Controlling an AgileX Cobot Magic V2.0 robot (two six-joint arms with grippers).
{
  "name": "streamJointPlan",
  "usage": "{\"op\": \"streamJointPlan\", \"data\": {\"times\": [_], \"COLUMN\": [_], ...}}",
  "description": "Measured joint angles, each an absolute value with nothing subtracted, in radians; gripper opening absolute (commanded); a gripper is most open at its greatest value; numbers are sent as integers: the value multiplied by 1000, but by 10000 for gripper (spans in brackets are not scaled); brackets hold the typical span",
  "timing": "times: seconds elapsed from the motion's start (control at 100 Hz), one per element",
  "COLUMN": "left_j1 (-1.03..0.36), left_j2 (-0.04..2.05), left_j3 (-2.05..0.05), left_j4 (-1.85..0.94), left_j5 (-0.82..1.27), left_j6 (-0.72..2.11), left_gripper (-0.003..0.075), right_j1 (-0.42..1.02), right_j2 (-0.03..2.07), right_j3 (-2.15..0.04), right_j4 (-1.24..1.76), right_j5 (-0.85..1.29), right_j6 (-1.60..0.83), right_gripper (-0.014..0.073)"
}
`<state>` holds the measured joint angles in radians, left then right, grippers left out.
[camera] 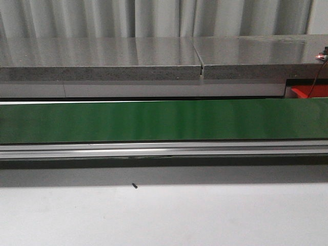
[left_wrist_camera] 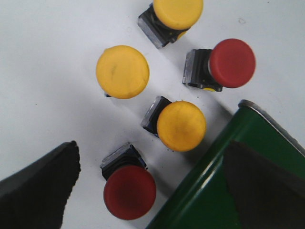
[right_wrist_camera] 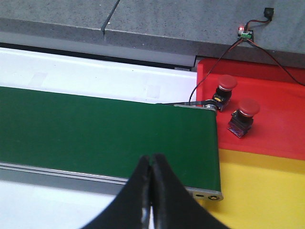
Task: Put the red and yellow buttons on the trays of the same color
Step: 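Carry the yellow button onto the belt and open the left gripper, then grasp a second yellow button from the cluster with the left gripper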
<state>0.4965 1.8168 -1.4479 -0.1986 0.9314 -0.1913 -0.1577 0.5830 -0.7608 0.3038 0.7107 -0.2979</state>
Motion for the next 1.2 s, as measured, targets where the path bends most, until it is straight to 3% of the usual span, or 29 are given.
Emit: {"op": "streamJointPlan", "data": {"times": [0.75, 0.99, 1.08, 1.2], "left_j1": [519, 523, 523, 523], "left_j2": [1958, 2002, 2014, 2015], "left_j3": [-1448, -1448, -1448, -1448], "left_j4": [-187, -181, -175, -172], "left_j5": [731, 727, 715, 704], "left_j6": [-348, -357, -357, -357], "left_gripper": [599, 561, 503, 336], "right_j1": [-158, -158, -158, -158], "right_j2": [583, 583, 583, 583], "right_j3": [-761, -761, -761, -761], "right_j4": [304, 304, 304, 304], "right_j5": [711, 711, 711, 711], "right_j6": [-298, -298, -298, -298], "right_gripper": [-66, -66, -66, -66]}}
